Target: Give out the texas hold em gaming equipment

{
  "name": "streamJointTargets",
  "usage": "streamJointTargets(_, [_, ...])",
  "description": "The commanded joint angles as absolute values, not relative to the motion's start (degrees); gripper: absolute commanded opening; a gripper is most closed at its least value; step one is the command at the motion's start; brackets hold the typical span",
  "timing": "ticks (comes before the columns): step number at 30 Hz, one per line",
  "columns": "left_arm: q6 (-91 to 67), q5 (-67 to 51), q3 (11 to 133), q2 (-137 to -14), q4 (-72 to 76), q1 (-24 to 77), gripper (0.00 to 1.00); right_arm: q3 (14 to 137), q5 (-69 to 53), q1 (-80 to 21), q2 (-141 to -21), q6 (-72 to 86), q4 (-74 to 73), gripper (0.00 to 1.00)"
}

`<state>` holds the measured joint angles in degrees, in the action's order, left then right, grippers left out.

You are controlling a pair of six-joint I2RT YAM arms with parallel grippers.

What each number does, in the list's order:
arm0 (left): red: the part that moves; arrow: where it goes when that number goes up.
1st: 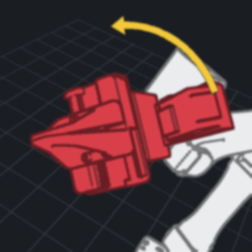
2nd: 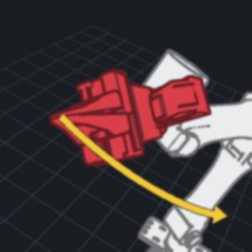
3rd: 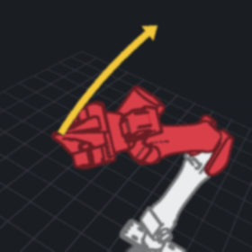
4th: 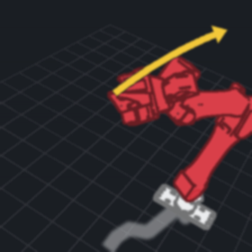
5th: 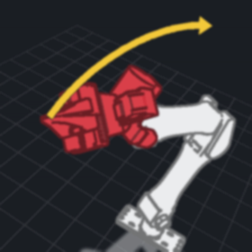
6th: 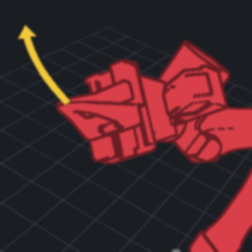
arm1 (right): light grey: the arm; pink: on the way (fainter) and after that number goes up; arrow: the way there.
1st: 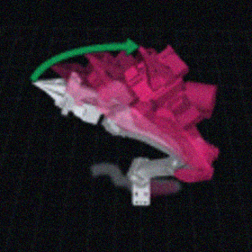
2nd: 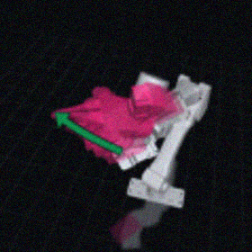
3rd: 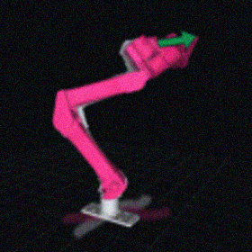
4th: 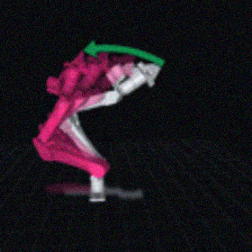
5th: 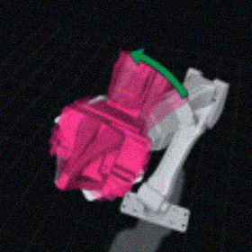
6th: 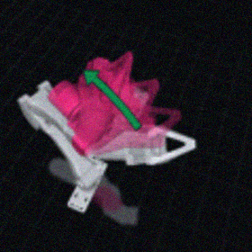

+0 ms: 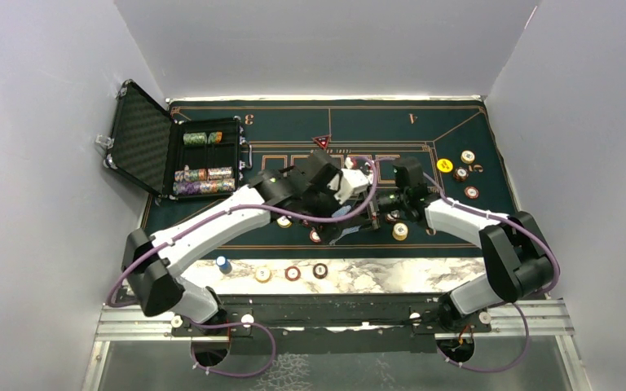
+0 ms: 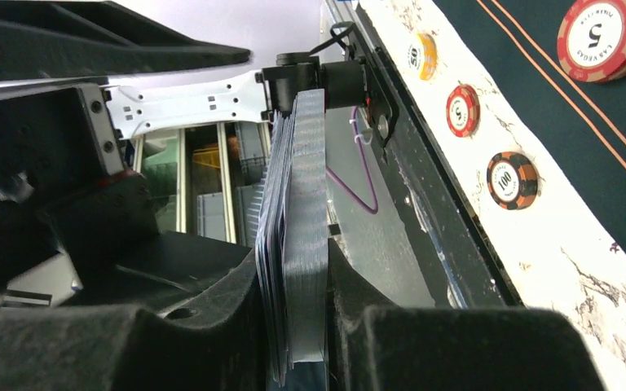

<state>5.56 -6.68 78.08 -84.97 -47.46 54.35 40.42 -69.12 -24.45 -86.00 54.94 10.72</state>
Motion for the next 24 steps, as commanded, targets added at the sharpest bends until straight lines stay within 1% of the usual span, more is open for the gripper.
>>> streamJointTargets(1, [1.4,-9.6,77.8,-80.5,-44.2,51.7,0.99,42.4,-72.8,-24.9,-84.2,52.3,9.9,0.01])
streamJointTargets(8, [3.0,-16.9,79.1,-85.1,-43.9,51.7,0.99,45.8,-70.4,-25.0,-84.9,50.5,5.4,0.01])
streamJointTargets(12, [4.9,-15.7,78.5,-84.6,-43.6,51.7,0.99,47.4,-70.9,-25.2,-86.0,50.6,5.0,0.01])
streamJointTargets(18, [5.5,-13.6,77.8,-87.7,-44.3,51.7,0.99,49.7,-71.5,-26.0,-85.6,51.0,3.4,0.01])
streamJointTargets(22, [5.7,-12.7,78.6,-89.1,-43.7,51.7,0.92,50.1,-71.5,-26.4,-86.1,51.0,2.5,0.01])
streamJointTargets(23, [6.0,-12.3,78.7,-89.2,-43.6,51.7,0.87,50.1,-71.5,-26.4,-86.0,51.0,2.4,0.01])
streamJointTargets(24, [6.3,-11.9,78.8,-89.1,-43.6,51.7,0.79,50.2,-71.4,-26.4,-86.0,51.0,2.2,0.01])
